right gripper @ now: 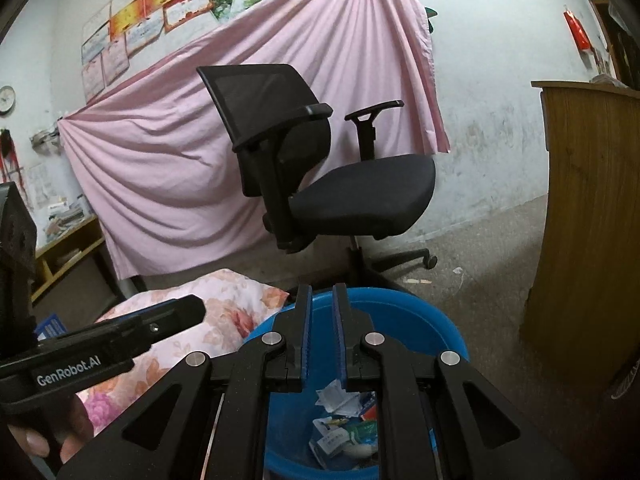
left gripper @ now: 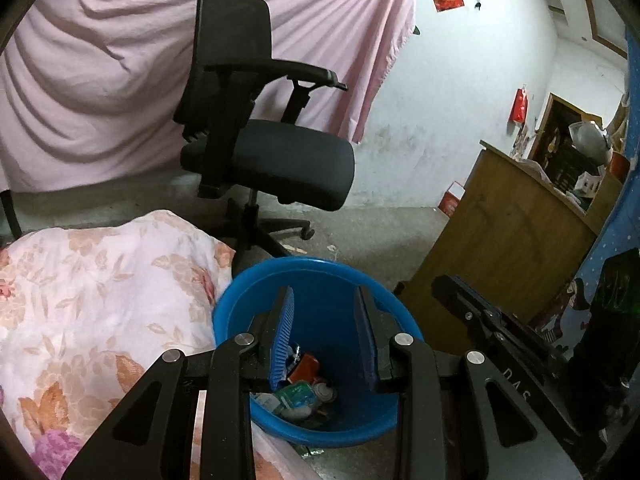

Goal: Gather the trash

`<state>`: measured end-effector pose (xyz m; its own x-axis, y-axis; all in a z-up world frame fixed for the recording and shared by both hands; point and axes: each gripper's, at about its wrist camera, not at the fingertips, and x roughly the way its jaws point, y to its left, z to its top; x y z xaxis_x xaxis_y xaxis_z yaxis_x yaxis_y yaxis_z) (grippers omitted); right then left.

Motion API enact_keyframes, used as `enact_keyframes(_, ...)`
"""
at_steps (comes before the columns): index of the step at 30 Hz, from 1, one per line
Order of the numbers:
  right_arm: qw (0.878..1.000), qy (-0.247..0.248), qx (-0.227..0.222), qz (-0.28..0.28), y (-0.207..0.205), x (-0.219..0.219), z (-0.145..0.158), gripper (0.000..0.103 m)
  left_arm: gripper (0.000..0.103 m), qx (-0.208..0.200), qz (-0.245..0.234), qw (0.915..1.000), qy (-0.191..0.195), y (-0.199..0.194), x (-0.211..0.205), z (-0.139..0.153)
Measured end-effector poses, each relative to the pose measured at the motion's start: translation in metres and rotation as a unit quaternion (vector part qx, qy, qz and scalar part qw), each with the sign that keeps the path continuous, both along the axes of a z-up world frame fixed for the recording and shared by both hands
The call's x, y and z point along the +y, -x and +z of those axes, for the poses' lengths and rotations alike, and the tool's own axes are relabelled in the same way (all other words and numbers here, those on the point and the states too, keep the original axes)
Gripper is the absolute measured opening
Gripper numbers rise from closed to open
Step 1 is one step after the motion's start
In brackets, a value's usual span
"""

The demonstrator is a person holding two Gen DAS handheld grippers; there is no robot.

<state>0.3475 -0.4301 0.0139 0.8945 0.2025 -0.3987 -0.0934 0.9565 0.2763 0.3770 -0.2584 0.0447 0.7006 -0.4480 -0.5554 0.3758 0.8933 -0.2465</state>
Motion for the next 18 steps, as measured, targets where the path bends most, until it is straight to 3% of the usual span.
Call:
enact_keyframes(9,1.0,0.002,-0.026,-0.008,0.014,0.008,0.019,0.016,0.032,-0.035,0.028,0.999,-0.001,0.027,0.029,0.018)
enact_keyframes(11,0.999,0.001,-0.033,-0.01,0.019,0.011,0.024,0.026,0.036,-0.04,0.035,0.9986,0.0,0.035,0.038,0.023)
enact_keyframes(16,0.999,0.014,-0.05,-0.012,0.034,0.024,0.034,0.031,0.042,-0.056,0.054,0.997,-0.002,0.056,0.06,0.034)
enact_keyframes(18,0.998,0.017,-0.053,-0.014,0.04,0.029,0.036,0.039,0.047,-0.061,0.062,0.9962,-0.002,0.065,0.069,0.037)
